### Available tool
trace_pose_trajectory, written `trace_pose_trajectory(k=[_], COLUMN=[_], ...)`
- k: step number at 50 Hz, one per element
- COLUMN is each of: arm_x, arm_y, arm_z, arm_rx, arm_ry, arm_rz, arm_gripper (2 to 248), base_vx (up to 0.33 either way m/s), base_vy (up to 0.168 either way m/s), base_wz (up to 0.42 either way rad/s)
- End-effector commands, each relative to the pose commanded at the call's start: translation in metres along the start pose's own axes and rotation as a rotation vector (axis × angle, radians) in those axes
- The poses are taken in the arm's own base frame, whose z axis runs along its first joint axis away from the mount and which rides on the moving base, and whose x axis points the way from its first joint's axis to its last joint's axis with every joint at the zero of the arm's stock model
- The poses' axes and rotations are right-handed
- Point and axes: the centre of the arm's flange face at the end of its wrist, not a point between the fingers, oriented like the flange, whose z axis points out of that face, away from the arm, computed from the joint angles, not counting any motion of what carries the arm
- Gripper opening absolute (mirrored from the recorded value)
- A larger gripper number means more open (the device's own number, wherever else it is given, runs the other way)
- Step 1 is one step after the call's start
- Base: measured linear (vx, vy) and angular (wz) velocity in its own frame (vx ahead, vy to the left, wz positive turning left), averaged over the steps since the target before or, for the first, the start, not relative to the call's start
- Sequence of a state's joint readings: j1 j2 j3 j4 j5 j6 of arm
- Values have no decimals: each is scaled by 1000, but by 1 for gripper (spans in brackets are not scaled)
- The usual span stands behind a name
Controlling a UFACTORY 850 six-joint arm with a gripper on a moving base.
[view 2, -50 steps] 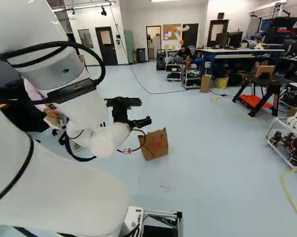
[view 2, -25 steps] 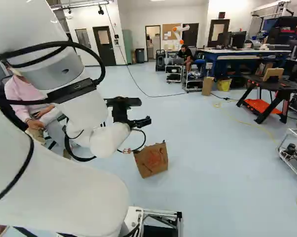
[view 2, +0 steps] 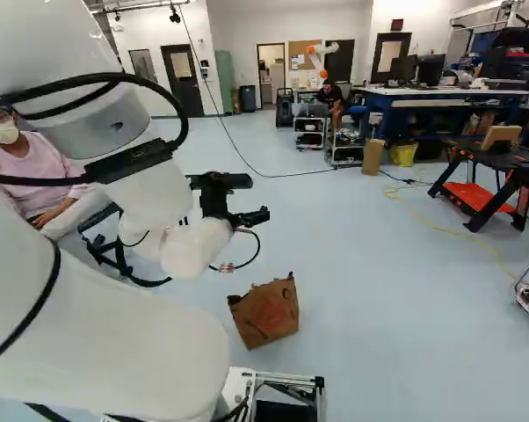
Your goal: Pick up the grocery bag from the ground
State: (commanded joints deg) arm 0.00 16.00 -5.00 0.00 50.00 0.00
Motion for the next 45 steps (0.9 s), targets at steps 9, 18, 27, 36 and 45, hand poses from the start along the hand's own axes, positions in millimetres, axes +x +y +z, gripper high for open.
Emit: trace_pose_trajectory(k=[9,18,27,36,45], arm_x=[0,1,4,4,5], arm_y=[0,0,0,1,3], arm_z=[0,1,10,23,37], arm_rx=[0,0,-1,-11,-35], arm_ry=[0,-1,-17,-90,-161], arm_rz=[0,0,1,10,34], arm_gripper=[247,247,247,247,247], base_vx=[0,0,0,0,0], base_vy=[0,0,0,0,0], base_wz=[0,0,0,0,0])
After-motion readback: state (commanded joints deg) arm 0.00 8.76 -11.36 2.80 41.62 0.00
